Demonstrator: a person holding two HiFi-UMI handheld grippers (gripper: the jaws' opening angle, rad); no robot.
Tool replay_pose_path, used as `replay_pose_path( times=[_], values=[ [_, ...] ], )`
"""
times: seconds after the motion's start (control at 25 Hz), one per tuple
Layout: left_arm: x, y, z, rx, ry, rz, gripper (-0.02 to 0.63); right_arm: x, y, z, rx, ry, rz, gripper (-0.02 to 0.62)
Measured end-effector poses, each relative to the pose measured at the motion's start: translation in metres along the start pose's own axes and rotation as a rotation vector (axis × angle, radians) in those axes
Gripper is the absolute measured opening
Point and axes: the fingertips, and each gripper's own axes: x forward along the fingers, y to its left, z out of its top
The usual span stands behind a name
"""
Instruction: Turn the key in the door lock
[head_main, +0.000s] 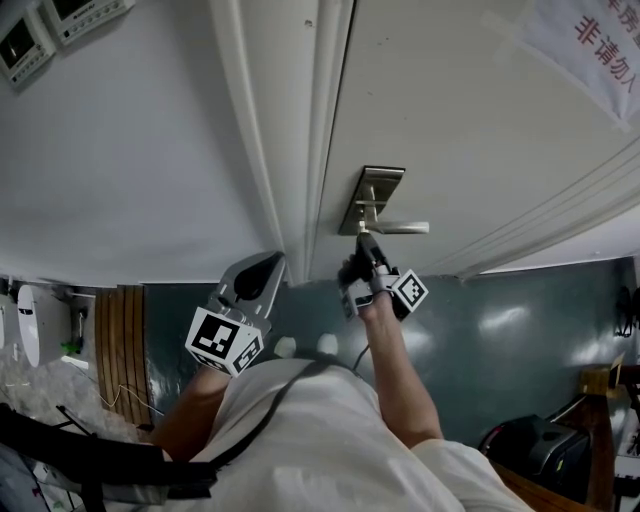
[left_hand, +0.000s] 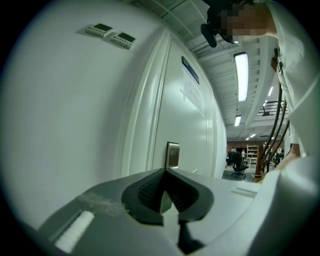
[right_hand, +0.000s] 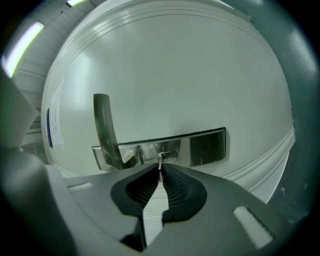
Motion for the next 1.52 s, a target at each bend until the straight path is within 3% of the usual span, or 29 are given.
replay_pose_path(
  times=[0.2,0.32,0.48,0.76,0.96,1.12,1.52],
  values=[
    [0.001,-0.002,0.000,-0.005,-0.004,-0.009,0.006,0.001,0.004,-0.003,-0.078,0.035,-0.024,0.036],
    [0.001,-0.002,-0.001,-0.007,-0.002,-0.016,0.006,0.002,0.008,-0.008,-0.145,0.067,-0.039,0.157],
    [0.006,-0.004,-0.001,-0.008,-0.003,-0.032,0.006,-0.007,0.009,-0.011,-0.187,0.070,-0.066,0.186],
    [0.010,-0.014,-0.002,-0.013,-0.005,-0.071,0.006,-0.045,0.019,-0.019,-0.288,0.088,-0.065,0.182],
    [0.017,-0.023,0.000,-0.013,-0.012,-0.101,0.006,-0.064,0.058,-0.031,-0.363,0.062,-0.007,0.041],
    [0.020,-0.033,0.006,-0.009,-0.023,-0.132,0.006,-0.073,0.096,-0.044,-0.534,0.079,0.018,0.017],
    [0.023,-0.043,0.021,-0.003,-0.051,-0.158,0.006,-0.096,0.172,-0.057,-1.109,0.070,-0.024,0.009]
  ],
)
